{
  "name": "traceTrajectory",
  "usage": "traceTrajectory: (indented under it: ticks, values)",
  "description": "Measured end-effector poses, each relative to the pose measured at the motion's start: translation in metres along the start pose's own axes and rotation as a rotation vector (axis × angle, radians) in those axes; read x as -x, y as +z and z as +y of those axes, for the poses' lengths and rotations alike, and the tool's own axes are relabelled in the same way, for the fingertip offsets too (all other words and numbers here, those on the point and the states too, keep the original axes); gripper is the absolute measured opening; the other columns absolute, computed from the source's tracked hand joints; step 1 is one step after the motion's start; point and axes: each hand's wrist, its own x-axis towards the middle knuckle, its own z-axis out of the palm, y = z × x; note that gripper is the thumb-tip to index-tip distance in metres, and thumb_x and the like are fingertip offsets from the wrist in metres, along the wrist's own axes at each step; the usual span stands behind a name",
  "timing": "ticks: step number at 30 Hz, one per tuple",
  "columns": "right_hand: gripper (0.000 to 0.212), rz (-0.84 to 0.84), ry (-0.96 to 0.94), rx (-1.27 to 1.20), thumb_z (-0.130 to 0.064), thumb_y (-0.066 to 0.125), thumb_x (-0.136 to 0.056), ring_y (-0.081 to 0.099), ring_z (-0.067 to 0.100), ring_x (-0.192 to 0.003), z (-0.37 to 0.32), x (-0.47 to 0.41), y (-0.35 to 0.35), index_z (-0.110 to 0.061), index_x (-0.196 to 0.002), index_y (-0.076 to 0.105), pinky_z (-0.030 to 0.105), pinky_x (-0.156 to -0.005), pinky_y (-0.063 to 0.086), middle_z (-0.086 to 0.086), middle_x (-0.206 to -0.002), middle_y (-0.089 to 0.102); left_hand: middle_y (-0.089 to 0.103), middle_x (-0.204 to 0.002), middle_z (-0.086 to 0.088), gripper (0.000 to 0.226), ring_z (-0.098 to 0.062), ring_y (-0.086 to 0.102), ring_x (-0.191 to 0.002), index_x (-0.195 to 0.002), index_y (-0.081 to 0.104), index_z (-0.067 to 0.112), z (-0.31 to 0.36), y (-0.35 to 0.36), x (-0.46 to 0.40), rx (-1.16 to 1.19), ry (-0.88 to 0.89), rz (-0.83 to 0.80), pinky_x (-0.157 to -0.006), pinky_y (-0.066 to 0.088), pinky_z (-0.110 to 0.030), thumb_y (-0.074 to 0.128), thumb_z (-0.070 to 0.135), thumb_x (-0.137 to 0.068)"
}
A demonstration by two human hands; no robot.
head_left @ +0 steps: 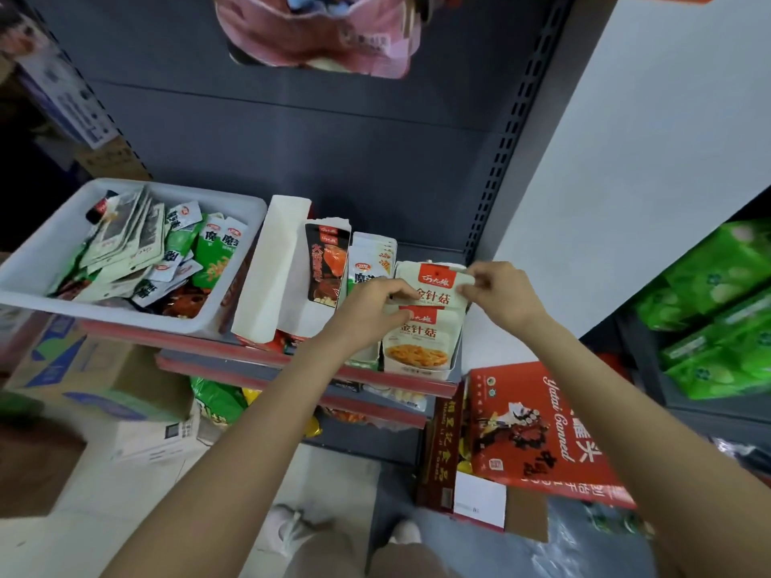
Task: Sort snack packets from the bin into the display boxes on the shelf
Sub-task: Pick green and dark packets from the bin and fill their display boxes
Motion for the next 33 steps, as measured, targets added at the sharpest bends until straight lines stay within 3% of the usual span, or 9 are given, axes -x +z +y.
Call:
traceTrajectory:
  ticks: [5,8,11,16,20,25,28,30,33]
  values:
    - [0.022,-0.079,-0.024,0.242,-0.010,0.049,-0.094,0.059,0.029,-0.095,-0.012,-0.005,0.005,-0.011,-0.109,0.064,0.032,-0.072,0.045,0.011,-0.100,0.065,0.062,-0.111,0.009,0.023,0.000,0.054,-0.094,-0.108,0.066,0.018,0.008,-0.004,0.001,0.068,-0.012,-0.013,-0.075,0.046,-0.011,0.068,0.015,-0.085]
    - [0.025,0.070,-0.107,0.326,-0.016,0.052,-0.094,0.051,0.028,-0.110,-0.030,-0.006,0.008,-0.013,-0.117,0.061,0.037,-0.083,0.046,0.010,-0.113,0.059,0.062,-0.107,0.011,0.021,-0.005,0.058,-0.096,-0.106,0.066,0.021,0.006,-0.019,0.005,0.090,-0.005,0.042,-0.077,0.050,-0.017,0.067,0.018,-0.085]
    - [0.027,0.094,-0.240,0.282,-0.018,0.052,-0.094,0.049,0.026,-0.111,-0.062,-0.008,0.018,-0.014,-0.120,0.059,0.038,-0.086,0.046,0.007,-0.114,0.057,0.066,-0.098,0.009,0.015,-0.005,0.061,-0.086,-0.102,0.067,0.019,-0.003,-0.046,0.012,0.078,-0.018,0.225,-0.078,0.052,-0.024,0.064,0.016,-0.087]
    - [0.020,0.002,-0.336,0.040,-0.013,0.055,-0.092,0.060,0.020,-0.091,-0.139,-0.026,0.058,-0.013,-0.108,0.065,0.029,-0.080,0.046,0.006,-0.101,0.065,0.065,-0.079,0.008,0.012,-0.011,0.061,-0.071,-0.096,0.067,0.019,-0.033,-0.106,0.035,-0.052,-0.075,0.577,-0.070,0.051,-0.028,0.062,0.020,-0.085]
    - [0.022,-0.089,-0.347,-0.072,-0.011,0.051,-0.092,0.061,0.018,-0.089,-0.210,-0.042,0.111,-0.013,-0.109,0.065,0.020,-0.075,0.041,0.005,-0.104,0.068,0.067,-0.081,0.001,0.013,-0.018,0.061,-0.075,-0.098,0.067,0.015,-0.085,-0.165,0.063,-0.092,-0.188,0.709,-0.070,0.051,-0.032,0.060,0.019,-0.087]
    - [0.025,-0.172,-0.372,-0.082,-0.008,0.050,-0.091,0.061,0.026,-0.099,-0.300,-0.064,0.192,-0.009,-0.112,0.063,0.036,-0.090,0.047,0.010,-0.108,0.067,0.066,-0.091,-0.008,0.019,-0.021,0.060,-0.080,-0.107,0.063,0.009,-0.178,-0.249,0.093,-0.057,-0.350,0.666,-0.068,0.044,-0.028,0.058,0.015,-0.090]
    - [0.028,-0.205,-0.368,-0.037,-0.013,0.051,-0.092,0.057,0.018,-0.092,-0.338,-0.079,0.235,-0.009,-0.119,0.059,0.031,-0.082,0.045,0.010,-0.108,0.062,0.065,-0.101,-0.015,0.027,-0.031,0.061,-0.092,-0.115,0.059,0.003,-0.230,-0.301,0.100,-0.041,-0.407,0.593,-0.074,0.045,-0.030,0.057,0.016,-0.092]
    - [0.033,-0.231,-0.348,0.004,-0.017,0.052,-0.093,0.053,0.012,-0.088,-0.357,-0.089,0.257,-0.012,-0.125,0.055,0.027,-0.077,0.039,0.008,-0.108,0.057,0.063,-0.100,-0.020,0.039,-0.037,0.060,-0.094,-0.115,0.057,-0.004,-0.260,-0.329,0.102,-0.080,-0.400,0.481,-0.077,0.046,-0.036,0.051,0.028,-0.092]
    - [0.040,-0.223,-0.306,0.071,-0.017,0.054,-0.092,0.047,0.026,-0.118,-0.377,-0.107,0.284,-0.010,-0.131,0.048,0.030,-0.094,0.037,0.012,-0.127,0.051,0.057,-0.122,-0.018,0.038,-0.034,0.054,-0.112,-0.124,0.053,-0.002,-0.289,-0.356,0.095,-0.181,-0.398,0.377,-0.092,0.042,-0.036,0.054,0.020,-0.092]
